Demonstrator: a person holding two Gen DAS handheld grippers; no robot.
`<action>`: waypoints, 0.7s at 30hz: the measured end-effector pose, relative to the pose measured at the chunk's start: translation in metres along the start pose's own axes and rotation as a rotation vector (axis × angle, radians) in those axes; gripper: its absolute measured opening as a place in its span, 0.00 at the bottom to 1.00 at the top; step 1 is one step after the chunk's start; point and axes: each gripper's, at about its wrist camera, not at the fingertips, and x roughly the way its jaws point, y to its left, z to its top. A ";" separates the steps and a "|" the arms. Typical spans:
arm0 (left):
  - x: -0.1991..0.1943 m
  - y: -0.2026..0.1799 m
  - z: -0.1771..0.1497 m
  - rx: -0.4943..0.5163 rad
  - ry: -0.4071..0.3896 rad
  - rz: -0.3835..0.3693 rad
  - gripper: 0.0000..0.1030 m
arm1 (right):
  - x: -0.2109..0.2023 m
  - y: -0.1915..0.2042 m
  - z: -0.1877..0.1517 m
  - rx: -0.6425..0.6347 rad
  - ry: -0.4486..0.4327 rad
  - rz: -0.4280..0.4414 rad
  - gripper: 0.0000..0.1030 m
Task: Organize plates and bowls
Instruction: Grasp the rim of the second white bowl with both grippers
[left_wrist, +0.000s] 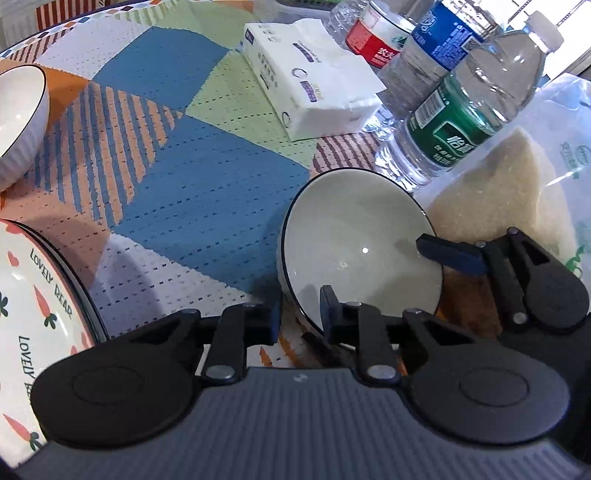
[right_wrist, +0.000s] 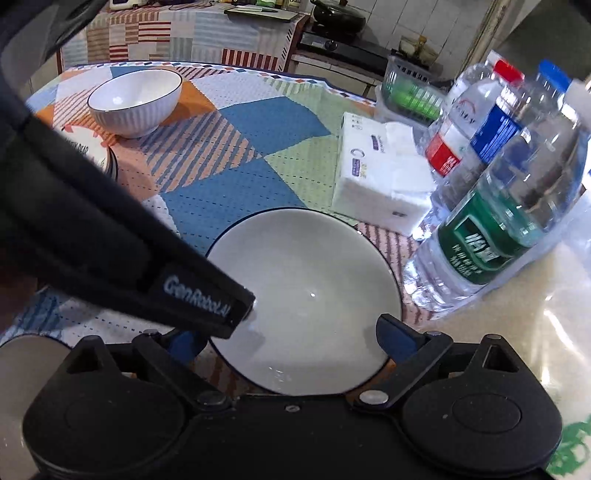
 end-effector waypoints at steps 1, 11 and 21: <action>0.000 -0.001 0.000 0.000 -0.005 0.003 0.18 | 0.001 -0.001 -0.001 0.004 -0.003 0.011 0.95; -0.002 0.007 0.002 -0.063 -0.003 -0.038 0.17 | 0.003 -0.004 -0.008 0.036 -0.027 0.117 0.78; -0.010 0.015 0.002 -0.088 -0.032 0.036 0.08 | -0.023 0.015 -0.013 -0.026 -0.050 0.140 0.68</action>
